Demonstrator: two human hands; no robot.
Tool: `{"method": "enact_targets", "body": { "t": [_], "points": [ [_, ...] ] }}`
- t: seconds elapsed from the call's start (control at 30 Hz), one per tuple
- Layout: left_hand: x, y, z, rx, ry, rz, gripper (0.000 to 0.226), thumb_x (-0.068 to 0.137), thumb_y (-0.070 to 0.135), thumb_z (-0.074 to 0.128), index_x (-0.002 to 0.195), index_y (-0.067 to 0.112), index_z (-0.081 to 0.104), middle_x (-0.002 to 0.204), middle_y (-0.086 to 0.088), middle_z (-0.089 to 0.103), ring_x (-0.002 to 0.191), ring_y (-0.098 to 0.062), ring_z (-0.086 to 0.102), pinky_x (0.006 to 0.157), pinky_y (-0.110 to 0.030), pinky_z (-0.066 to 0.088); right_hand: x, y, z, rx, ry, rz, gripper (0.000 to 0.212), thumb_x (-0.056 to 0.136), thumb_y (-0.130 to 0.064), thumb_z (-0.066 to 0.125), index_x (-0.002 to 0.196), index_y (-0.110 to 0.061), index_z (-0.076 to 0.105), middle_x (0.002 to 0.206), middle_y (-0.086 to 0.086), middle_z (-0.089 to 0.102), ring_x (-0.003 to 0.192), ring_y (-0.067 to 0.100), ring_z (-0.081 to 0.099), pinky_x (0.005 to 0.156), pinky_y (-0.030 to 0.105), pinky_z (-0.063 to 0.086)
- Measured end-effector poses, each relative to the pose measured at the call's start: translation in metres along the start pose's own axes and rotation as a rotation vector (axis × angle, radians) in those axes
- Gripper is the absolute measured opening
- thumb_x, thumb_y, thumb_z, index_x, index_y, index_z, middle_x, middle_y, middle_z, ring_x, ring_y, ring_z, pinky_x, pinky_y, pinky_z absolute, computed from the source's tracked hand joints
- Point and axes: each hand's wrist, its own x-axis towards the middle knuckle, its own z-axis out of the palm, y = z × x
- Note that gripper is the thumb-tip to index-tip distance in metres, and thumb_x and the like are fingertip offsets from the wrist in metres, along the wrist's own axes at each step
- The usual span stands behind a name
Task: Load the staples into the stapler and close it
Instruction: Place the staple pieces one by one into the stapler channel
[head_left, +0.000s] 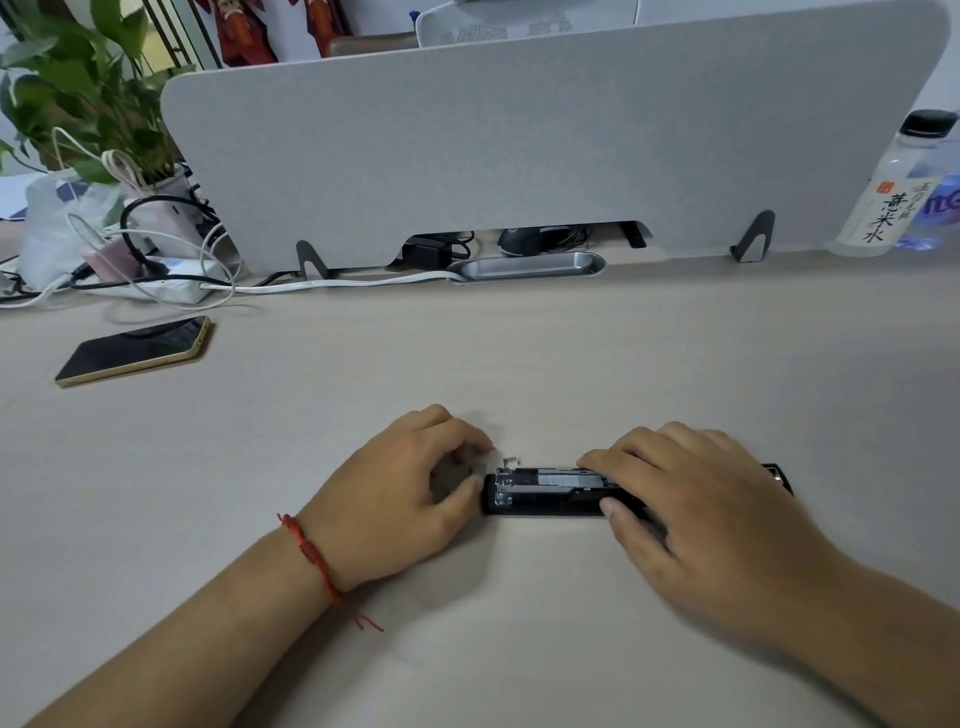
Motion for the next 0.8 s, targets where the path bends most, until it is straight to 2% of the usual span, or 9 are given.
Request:
{"method": "enact_targets", "body": {
  "t": [0.2, 0.3, 0.43, 0.57, 0.67, 0.8],
  "points": [
    [0.003, 0.0, 0.003, -0.037, 0.045, -0.065, 0.012, 0.095, 0.029, 0.072, 0.107, 0.03, 0.074, 0.098, 0.015, 0.063, 0.084, -0.003, 0.063, 0.078, -0.014, 0.05, 0.0, 0.0, 0.0, 0.004, -0.007, 0.003, 0.032, 0.101, -0.041, 0.046, 0.128, -0.037, 0.064, 0.104, -0.021, 0.058, 0.09, 0.014, 0.054, 0.082, 0.038, 0.045],
    [0.003, -0.002, 0.003, -0.023, 0.043, -0.053, 0.007, 0.096, 0.033, 0.073, 0.103, 0.032, 0.074, 0.096, 0.015, 0.063, 0.081, -0.005, 0.064, 0.076, -0.017, 0.052, 0.0, 0.001, 0.001, 0.001, -0.004, 0.0, 0.032, 0.102, -0.042, 0.046, 0.128, -0.038, 0.064, 0.104, -0.021, 0.058, 0.09, 0.014, 0.054, 0.083, 0.038, 0.045],
    [0.002, -0.005, 0.004, -0.023, 0.065, -0.069, 0.009, 0.099, 0.039, 0.068, 0.105, 0.035, 0.074, 0.099, 0.018, 0.064, 0.089, -0.002, 0.063, 0.08, -0.019, 0.053, -0.001, 0.001, 0.002, 0.005, 0.007, -0.002, 0.032, 0.102, -0.042, 0.045, 0.128, -0.038, 0.063, 0.105, -0.021, 0.059, 0.09, 0.014, 0.055, 0.083, 0.039, 0.047],
    [0.0, 0.0, 0.0, -0.201, 0.169, -0.02, 0.008, 0.102, 0.033, 0.066, 0.106, 0.034, 0.073, 0.105, 0.013, 0.068, 0.099, -0.015, 0.067, 0.083, -0.021, 0.053, -0.001, 0.002, 0.003, 0.002, 0.011, -0.003, 0.032, 0.102, -0.042, 0.046, 0.128, -0.038, 0.063, 0.104, -0.022, 0.057, 0.09, 0.014, 0.053, 0.083, 0.037, 0.045],
    [-0.004, 0.007, 0.001, -0.235, 0.12, 0.031, 0.009, 0.102, 0.038, 0.065, 0.107, 0.037, 0.072, 0.106, 0.014, 0.067, 0.1, -0.015, 0.068, 0.084, -0.026, 0.054, -0.001, 0.002, 0.003, 0.002, 0.013, -0.007, 0.032, 0.101, -0.042, 0.046, 0.128, -0.038, 0.063, 0.104, -0.021, 0.058, 0.09, 0.013, 0.053, 0.082, 0.035, 0.043],
    [-0.004, 0.011, 0.003, -0.22, 0.064, 0.031, 0.013, 0.102, 0.027, 0.071, 0.105, 0.039, 0.071, 0.106, 0.013, 0.067, 0.098, -0.013, 0.067, 0.082, -0.033, 0.055, 0.0, 0.002, 0.004, 0.002, 0.022, -0.013, 0.032, 0.101, -0.041, 0.046, 0.128, -0.036, 0.064, 0.104, -0.02, 0.059, 0.089, 0.015, 0.055, 0.082, 0.039, 0.047]
  ]
}}
